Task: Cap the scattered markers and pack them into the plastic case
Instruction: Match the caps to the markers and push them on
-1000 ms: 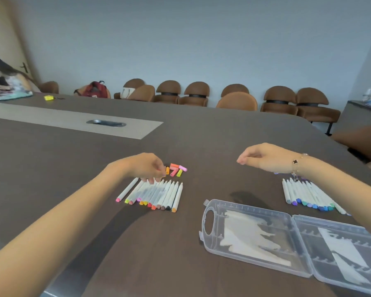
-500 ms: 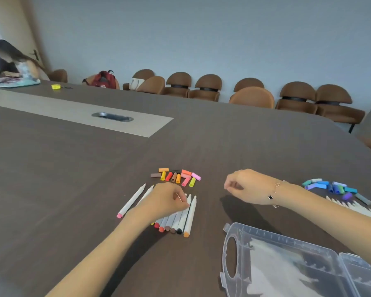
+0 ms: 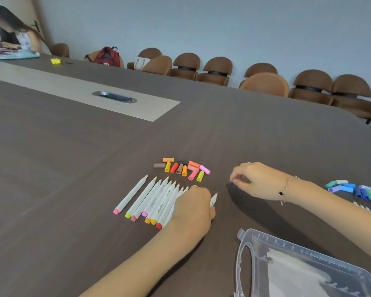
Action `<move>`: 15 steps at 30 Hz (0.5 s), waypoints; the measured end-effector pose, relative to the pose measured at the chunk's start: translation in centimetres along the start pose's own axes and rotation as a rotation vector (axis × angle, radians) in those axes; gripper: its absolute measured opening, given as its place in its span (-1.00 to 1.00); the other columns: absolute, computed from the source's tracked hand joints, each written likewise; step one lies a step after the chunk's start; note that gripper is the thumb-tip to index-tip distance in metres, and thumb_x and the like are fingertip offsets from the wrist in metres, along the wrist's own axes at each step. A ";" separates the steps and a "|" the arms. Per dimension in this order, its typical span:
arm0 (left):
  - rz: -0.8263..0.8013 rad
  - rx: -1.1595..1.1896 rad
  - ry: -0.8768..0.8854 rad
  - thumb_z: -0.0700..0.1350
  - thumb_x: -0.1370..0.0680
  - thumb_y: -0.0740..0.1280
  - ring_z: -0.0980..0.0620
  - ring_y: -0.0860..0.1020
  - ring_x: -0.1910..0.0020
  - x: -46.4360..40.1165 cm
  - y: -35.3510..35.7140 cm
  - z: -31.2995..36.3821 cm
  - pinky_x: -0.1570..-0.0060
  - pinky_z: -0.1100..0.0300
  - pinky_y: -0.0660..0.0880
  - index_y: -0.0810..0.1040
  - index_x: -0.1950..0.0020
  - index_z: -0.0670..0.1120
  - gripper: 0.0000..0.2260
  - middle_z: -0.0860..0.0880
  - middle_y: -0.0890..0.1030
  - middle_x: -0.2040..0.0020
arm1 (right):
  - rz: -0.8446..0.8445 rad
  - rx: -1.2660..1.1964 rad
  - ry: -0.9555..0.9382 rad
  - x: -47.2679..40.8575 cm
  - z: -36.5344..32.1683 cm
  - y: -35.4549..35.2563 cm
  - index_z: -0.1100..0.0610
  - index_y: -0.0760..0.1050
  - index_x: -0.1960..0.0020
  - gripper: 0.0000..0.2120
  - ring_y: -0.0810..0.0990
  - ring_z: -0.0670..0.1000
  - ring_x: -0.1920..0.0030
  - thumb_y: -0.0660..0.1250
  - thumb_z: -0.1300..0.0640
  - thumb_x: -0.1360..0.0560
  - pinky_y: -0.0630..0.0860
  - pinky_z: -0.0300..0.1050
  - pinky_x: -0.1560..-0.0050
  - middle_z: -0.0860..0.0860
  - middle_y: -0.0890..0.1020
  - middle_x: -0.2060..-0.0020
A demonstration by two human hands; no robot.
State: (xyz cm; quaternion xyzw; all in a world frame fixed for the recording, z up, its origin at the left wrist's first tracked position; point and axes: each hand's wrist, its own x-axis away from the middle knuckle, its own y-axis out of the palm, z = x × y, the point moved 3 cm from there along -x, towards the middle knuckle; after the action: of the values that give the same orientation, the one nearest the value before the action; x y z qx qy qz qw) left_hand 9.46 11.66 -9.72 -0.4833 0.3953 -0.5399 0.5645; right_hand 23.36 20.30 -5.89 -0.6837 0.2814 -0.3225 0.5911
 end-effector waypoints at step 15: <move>-0.014 1.029 -0.068 0.01 -0.64 0.11 0.05 0.54 0.21 -1.3 -6.0 -9.3 0.06 0.17 0.57 0.56 0.09 -0.07 -0.72 -0.04 0.54 0.23 | 0.126 -0.342 -0.134 -12.7 -7.2 -0.1 0.09 0.58 -0.18 -0.77 0.53 -0.08 0.00 0.23 0.15 -0.59 0.49 -0.13 -0.14 0.02 0.62 -0.10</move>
State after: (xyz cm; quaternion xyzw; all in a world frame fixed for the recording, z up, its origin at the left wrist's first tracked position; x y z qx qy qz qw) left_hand -1.07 12.17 -6.03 -0.1629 0.0567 -0.6523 0.7380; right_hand 9.75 25.58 -6.53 -0.7752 0.3341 -0.1862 0.5028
